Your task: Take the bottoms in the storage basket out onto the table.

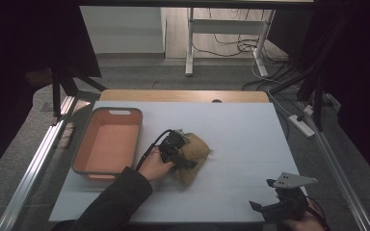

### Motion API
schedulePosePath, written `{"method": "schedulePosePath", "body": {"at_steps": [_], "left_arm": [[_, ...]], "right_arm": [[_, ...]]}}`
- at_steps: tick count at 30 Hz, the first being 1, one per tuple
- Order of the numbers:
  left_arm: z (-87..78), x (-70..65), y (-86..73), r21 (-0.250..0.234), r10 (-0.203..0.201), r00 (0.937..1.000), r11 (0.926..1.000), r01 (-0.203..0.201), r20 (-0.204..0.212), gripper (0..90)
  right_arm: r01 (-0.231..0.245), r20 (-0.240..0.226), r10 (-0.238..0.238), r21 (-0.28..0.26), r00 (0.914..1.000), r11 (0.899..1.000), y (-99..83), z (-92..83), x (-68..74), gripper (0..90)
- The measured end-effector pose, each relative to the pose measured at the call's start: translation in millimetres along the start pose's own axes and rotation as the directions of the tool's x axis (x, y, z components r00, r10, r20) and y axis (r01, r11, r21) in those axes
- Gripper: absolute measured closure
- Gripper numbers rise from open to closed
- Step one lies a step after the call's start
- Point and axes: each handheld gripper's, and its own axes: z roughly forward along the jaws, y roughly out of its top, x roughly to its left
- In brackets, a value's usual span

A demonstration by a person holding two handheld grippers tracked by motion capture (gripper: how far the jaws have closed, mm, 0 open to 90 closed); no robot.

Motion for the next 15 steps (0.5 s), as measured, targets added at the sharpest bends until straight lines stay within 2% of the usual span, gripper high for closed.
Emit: {"method": "schedulePosePath", "body": {"at_steps": [15], "left_arm": [[-3.0, -4.5, -1.8, -0.004, 0.012, 0.9999, 0.9999, -0.012, 0.008, 0.0]], "right_arm": [[0.002, 0.002, -0.002, 0.003, 1.0000, 1.000, 0.2, 0.1, 0.2, 4.5]]}}
